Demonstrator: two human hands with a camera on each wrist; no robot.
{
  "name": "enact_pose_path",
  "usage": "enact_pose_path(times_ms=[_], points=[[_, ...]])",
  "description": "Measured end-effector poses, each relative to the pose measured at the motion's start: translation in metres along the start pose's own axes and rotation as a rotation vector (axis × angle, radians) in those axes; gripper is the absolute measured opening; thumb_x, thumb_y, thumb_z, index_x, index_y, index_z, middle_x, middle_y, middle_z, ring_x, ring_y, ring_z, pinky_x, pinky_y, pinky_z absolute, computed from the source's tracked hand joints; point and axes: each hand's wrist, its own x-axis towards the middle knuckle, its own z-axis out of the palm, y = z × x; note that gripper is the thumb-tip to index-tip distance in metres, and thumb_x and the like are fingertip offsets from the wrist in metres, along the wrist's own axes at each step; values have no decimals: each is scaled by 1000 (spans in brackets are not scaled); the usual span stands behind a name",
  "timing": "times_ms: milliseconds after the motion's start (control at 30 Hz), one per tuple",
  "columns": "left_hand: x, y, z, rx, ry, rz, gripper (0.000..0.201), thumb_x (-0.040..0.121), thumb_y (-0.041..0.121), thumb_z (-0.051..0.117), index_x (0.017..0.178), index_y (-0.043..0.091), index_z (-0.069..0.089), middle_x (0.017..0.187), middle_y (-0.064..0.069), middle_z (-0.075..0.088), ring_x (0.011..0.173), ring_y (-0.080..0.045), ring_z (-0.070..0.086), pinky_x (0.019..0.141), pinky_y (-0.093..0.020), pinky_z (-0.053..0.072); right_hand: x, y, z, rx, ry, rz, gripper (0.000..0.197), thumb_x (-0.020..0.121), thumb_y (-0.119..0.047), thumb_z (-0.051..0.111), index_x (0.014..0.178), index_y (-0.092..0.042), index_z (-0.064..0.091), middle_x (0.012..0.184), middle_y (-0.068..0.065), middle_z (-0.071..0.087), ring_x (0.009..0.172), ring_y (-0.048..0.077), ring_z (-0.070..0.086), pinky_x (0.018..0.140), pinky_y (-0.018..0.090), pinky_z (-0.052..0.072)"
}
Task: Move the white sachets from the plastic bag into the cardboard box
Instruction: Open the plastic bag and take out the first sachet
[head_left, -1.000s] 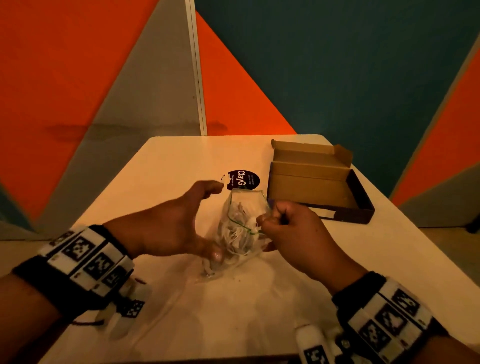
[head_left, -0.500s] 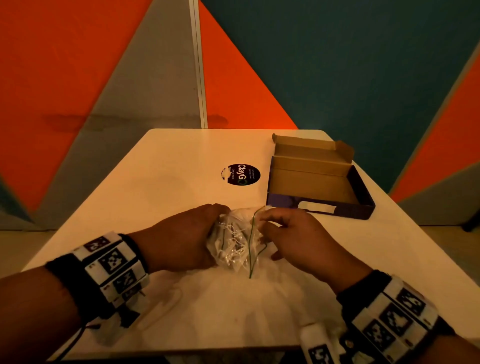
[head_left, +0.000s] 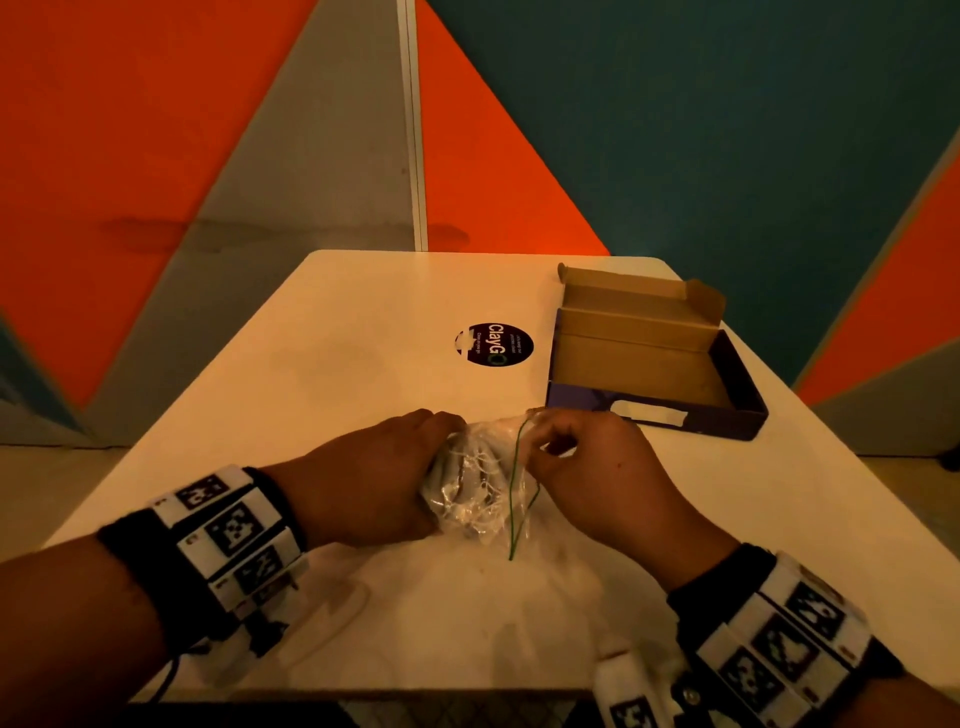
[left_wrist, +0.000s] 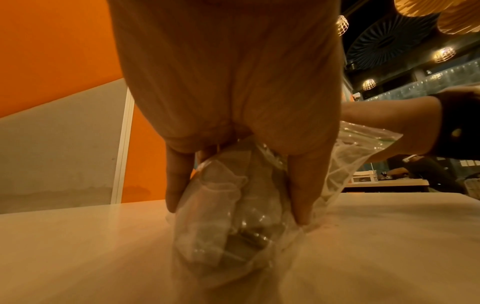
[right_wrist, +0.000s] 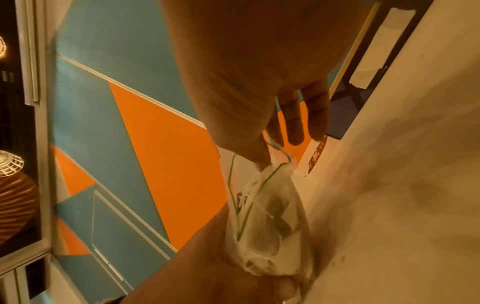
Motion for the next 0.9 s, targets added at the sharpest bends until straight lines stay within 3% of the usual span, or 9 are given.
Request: enact_pose_path(times_ms=[67, 133, 300, 367, 467, 533, 667, 800, 900], points=[[0, 0, -1, 6, -6, -9, 75, 76, 57, 72, 139, 32, 37, 127, 9, 52, 109, -8, 54, 97, -31, 48, -1, 1, -1, 2, 40, 1, 13, 87, -28, 68, 77, -36, 70, 122, -22, 64, 85, -1, 62, 73, 17, 43], [-1, 0, 0, 7, -16, -26, 81, 76, 56, 72, 142, 31, 33, 132, 8, 50, 114, -10, 53, 100, -32, 47, -2, 1, 0, -15, 79, -8, 10, 87, -29, 69, 80, -37, 70, 124, -21, 63, 86, 0, 61, 71, 15, 42], [-1, -4, 2, 24, -26, -25, 87, 75, 56, 73, 145, 32, 28, 133, 9, 48, 116, -10, 52, 100, -33, 47, -5, 1, -1, -166, 183, -11, 7, 84, -41, 71, 88, -36, 72, 107, -18, 52, 98, 3, 50, 77, 22, 42], [-2, -4, 3, 34, -27, -27, 88, 75, 56, 73, 146, 31, 26, 134, 8, 47, 117, -10, 52, 100, -33, 47, -8, -2, -3, -195, 207, -30, 6, 85, -42, 69, 89, -38, 68, 99, -18, 48, 88, 1, 49, 71, 20, 38], [-2, -3, 3, 40, -28, -26, 89, 76, 56, 72, 147, 30, 25, 135, 7, 47, 117, -11, 52, 101, -33, 47, -11, -4, -6, -160, 125, -62, 7, 89, -36, 65, 87, -37, 58, 87, -19, 61, 68, -1, 54, 58, 15, 39], [-1, -3, 3, 37, -28, -21, 88, 76, 55, 73, 146, 30, 26, 133, 7, 47, 115, -11, 52, 100, -33, 47, -13, -4, -6, -141, 66, -80, 12, 87, -29, 66, 86, -35, 56, 84, -17, 65, 66, -2, 56, 59, 18, 44], [-1, -2, 4, 27, -19, -7, 85, 77, 55, 72, 146, 28, 30, 133, 7, 48, 117, -11, 51, 101, -30, 46, -12, -2, -7, -132, 1, -93, 17, 90, -26, 63, 99, -38, 71, 90, -22, 65, 66, -5, 54, 64, 10, 40], [-1, -3, 5, 11, -7, -5, 85, 75, 57, 73, 145, 30, 31, 133, 8, 49, 116, -9, 51, 101, -29, 46, -8, -2, -5, -89, -83, -50, 14, 87, -31, 66, 94, -33, 77, 96, -19, 67, 84, 3, 59, 80, 29, 53], [-1, -5, 7, 7, -7, 9, 87, 74, 58, 72, 145, 30, 31, 133, 7, 49, 116, -11, 52, 101, -34, 47, -7, -5, -4, -92, -124, -29, 15, 82, -43, 70, 89, -33, 78, 90, -18, 67, 83, 2, 59, 77, 28, 52]])
